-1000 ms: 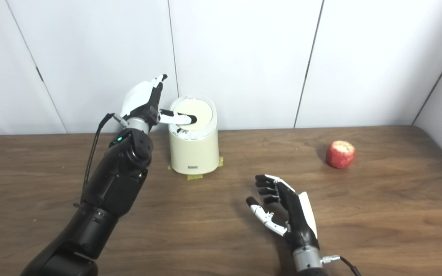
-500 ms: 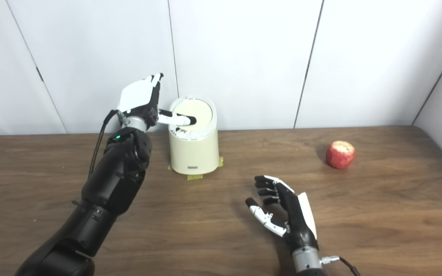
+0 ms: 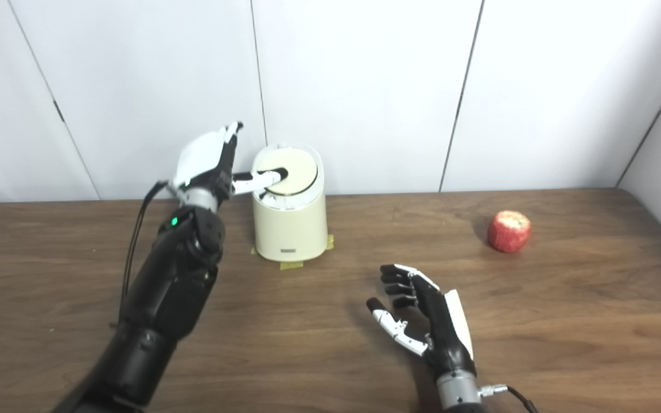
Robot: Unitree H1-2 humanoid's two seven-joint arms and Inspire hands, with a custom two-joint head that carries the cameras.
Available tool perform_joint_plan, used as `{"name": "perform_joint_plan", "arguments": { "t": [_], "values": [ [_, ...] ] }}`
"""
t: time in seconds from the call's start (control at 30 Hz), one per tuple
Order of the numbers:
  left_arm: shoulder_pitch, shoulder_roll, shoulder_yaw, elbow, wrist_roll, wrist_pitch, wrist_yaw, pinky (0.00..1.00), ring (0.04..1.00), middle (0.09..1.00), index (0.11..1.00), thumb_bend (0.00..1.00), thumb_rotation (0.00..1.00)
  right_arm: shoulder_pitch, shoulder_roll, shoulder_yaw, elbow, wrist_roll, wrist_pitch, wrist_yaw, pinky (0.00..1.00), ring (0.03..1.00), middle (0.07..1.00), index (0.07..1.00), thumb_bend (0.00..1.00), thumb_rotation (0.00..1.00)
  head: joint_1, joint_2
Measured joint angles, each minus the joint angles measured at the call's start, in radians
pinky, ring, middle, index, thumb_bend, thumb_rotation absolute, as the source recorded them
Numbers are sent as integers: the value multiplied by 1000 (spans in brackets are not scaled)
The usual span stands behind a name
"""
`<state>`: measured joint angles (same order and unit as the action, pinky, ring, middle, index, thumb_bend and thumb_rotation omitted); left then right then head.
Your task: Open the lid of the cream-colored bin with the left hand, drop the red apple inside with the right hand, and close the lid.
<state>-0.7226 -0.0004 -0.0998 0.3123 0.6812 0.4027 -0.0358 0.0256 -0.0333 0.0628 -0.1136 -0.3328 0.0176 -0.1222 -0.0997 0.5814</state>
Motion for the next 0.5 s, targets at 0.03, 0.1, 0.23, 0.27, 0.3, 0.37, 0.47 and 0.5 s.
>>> {"name": "perform_joint_plan", "arguments": {
  "t": [0.03, 0.1, 0.23, 0.27, 0.3, 0.37, 0.47, 0.5],
  "values": [
    [3, -15, 31, -22, -70, -28, 3, 984, 1000, 1000, 1000, 663, 1000, 0, 0, 0, -3, -1, 6, 0, 599, 682, 710, 709, 246, 319, -2, 0],
    [5, -49, 78, -72, -187, -69, 14, 979, 1000, 1000, 1000, 688, 1000, 0, 1, 1, -8, -2, 13, 0, 598, 682, 712, 711, 247, 313, -3, 3],
    [41, -111, 114, -180, -402, -202, -5, 952, 991, 989, 992, 708, 1000, 1, 0, 1, -9, -1, 14, 1, 596, 681, 712, 710, 240, 298, 12, -2],
    [53, -111, 101, -185, -431, -257, -13, 940, 983, 982, 983, 731, 1000, 1, 0, 1, -9, 0, 14, 2, 595, 682, 712, 710, 240, 297, 12, -2],
    [67, -104, 86, -188, -449, -295, -23, 926, 973, 971, 967, 758, 1000, 1, -1, 1, -9, 0, 14, 3, 597, 682, 711, 710, 240, 296, 14, -5],
    [113, -85, 67, -235, -478, -345, -39, 896, 949, 945, 937, 741, 1000, 1, -2, 1, -9, 0, 14, 6, 601, 684, 713, 711, 243, 312, 17, -5],
    [176, -61, 67, -329, -511, -361, -46, 823, 893, 897, 884, 441, 894, -1, -11, -3, -13, -28, 12, -6, 579, 666, 699, 695, 255, 432, 23, -5],
    [204, -50, 73, -382, -525, -362, -47, 812, 880, 885, 871, 395, 838, -4, -17, -4, -14, -55, 9, -14, 565, 659, 693, 689, 258, 451, 23, -6]
  ]
}}
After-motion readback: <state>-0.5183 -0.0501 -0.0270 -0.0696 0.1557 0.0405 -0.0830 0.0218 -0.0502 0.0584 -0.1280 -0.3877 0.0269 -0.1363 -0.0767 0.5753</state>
